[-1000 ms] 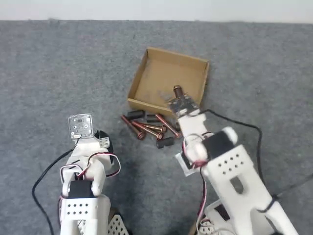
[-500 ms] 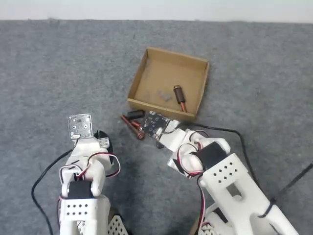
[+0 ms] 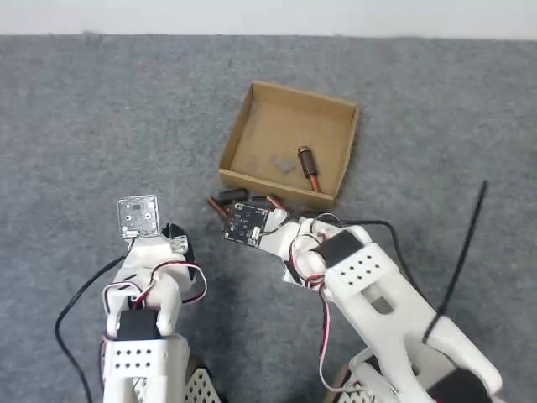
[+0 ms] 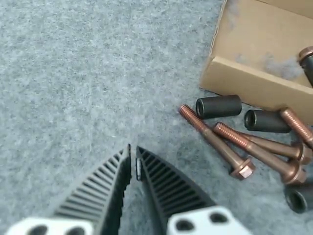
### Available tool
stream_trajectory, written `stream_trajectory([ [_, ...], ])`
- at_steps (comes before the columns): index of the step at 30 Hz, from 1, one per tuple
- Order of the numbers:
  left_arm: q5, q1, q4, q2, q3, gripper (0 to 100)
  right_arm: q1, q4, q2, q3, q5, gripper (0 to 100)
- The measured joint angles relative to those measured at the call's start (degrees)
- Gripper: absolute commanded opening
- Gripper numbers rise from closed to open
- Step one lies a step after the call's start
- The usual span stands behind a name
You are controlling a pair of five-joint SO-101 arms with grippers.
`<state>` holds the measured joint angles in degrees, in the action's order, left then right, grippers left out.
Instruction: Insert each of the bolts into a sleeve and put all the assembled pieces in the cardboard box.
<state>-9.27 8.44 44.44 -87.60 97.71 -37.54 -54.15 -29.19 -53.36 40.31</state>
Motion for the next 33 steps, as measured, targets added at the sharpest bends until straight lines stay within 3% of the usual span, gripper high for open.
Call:
stream_trajectory([
  [14, 0.00, 0.00, 0.00, 0.00, 0.00, 1, -0.09, 0.09, 0.53, 0.70, 10.64, 11.3],
  [22, 0.00, 0.00, 0.00, 0.00, 0.00, 1, -0.09, 3.16, 0.79, 0.70, 11.96, 11.2],
  [33, 0.00, 0.00, 0.00, 0.00, 0.00, 1, 0.35, 8.97, 14.15, 4.22, 16.18, 11.2],
])
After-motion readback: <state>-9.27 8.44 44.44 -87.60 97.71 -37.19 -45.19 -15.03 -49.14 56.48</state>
